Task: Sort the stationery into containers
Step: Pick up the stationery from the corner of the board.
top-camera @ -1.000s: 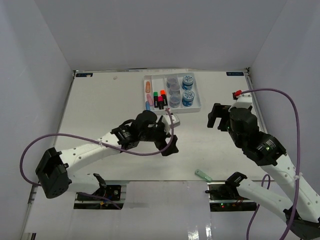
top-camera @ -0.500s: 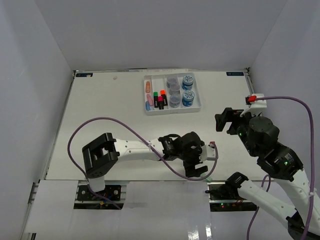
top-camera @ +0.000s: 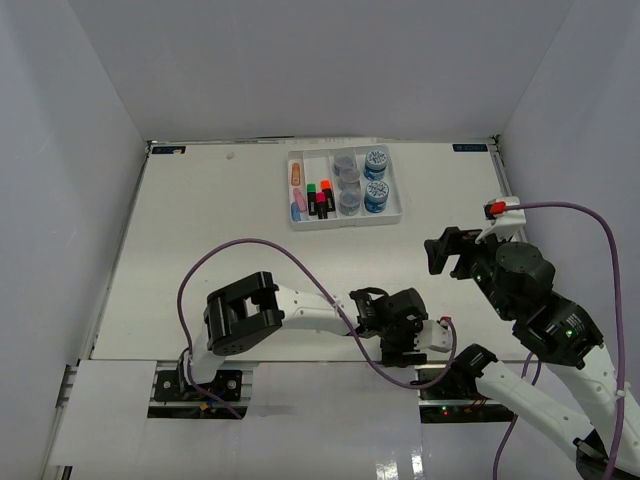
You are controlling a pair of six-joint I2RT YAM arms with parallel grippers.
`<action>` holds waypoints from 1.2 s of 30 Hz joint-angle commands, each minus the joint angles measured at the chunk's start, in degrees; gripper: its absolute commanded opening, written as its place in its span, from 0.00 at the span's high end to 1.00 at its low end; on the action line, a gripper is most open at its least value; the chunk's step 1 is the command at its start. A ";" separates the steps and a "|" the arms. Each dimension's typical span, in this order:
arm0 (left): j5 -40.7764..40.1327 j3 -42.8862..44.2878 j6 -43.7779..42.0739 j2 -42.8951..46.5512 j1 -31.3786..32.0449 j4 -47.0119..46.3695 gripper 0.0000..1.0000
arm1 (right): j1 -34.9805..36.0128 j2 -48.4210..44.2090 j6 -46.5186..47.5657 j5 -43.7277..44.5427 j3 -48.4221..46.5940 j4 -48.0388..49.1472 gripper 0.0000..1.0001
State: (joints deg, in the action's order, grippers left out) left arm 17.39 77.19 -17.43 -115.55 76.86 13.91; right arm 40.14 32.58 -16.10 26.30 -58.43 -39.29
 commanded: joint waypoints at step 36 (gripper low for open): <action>-30.83 -20.67 24.45 17.10 -11.63 -2.31 0.86 | -0.15 0.12 -3.24 6.91 3.59 3.08 0.10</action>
State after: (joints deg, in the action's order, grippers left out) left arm -7.16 58.33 0.27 -102.80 69.89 7.73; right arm 40.14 32.16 -18.28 29.28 -55.31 -38.89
